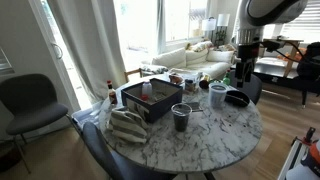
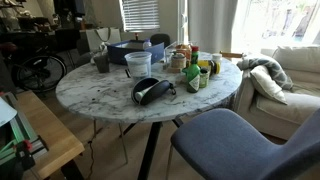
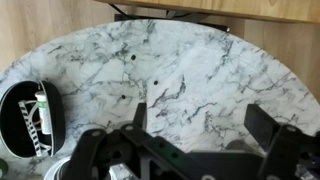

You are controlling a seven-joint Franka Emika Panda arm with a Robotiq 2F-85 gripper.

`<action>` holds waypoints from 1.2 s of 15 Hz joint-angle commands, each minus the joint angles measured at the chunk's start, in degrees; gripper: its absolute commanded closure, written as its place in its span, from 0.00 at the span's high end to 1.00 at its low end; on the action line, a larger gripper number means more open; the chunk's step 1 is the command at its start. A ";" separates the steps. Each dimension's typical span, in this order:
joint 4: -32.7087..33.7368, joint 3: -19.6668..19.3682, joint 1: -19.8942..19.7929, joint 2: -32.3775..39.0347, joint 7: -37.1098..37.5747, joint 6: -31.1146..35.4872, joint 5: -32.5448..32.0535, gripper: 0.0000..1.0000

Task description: Pick up the white bottle with a blue lid from the clear storage container and put it in the silver cup

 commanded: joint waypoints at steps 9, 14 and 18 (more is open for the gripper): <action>-1.97 2.63 -0.31 -2.10 3.64 9.29 -1.45 1.00; 5.19 7.68 5.36 8.46 6.40 31.55 1.53 1.00; 15.23 8.45 11.00 20.26 2.63 42.67 4.55 1.00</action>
